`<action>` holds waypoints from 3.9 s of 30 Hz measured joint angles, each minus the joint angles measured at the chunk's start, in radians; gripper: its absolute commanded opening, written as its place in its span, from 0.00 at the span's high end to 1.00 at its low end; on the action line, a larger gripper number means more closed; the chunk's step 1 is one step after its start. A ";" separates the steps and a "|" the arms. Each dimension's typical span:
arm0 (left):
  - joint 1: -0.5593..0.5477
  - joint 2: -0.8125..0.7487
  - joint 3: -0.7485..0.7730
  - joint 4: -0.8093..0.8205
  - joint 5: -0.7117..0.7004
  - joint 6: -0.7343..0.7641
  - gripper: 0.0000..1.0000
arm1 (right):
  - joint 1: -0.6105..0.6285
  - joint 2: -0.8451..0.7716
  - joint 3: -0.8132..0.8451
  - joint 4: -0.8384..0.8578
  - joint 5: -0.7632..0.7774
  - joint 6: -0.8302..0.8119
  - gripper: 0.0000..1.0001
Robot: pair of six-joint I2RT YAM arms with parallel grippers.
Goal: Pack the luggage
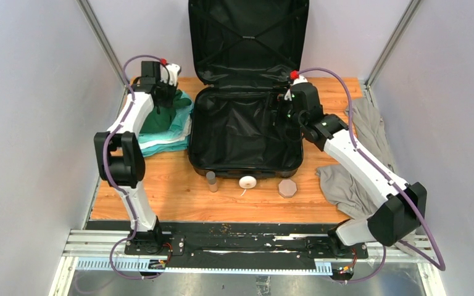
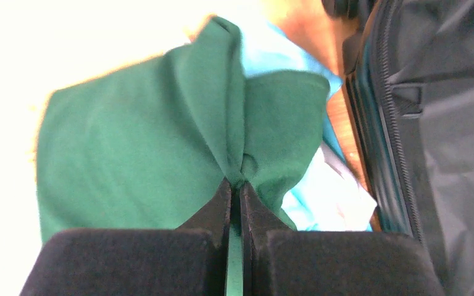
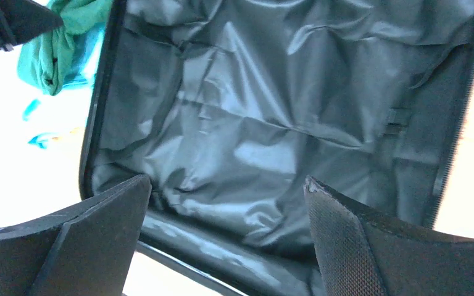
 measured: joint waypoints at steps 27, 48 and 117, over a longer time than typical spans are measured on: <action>-0.073 -0.066 -0.195 -0.003 0.014 0.178 0.00 | 0.130 0.121 0.040 0.038 -0.021 0.122 0.00; -0.080 0.071 -0.079 0.056 -0.047 0.150 1.00 | 0.130 0.147 0.039 0.032 -0.037 0.121 0.07; -0.436 0.107 -0.037 0.402 0.384 -0.866 0.00 | -0.159 0.043 -0.152 0.070 -0.238 0.324 0.02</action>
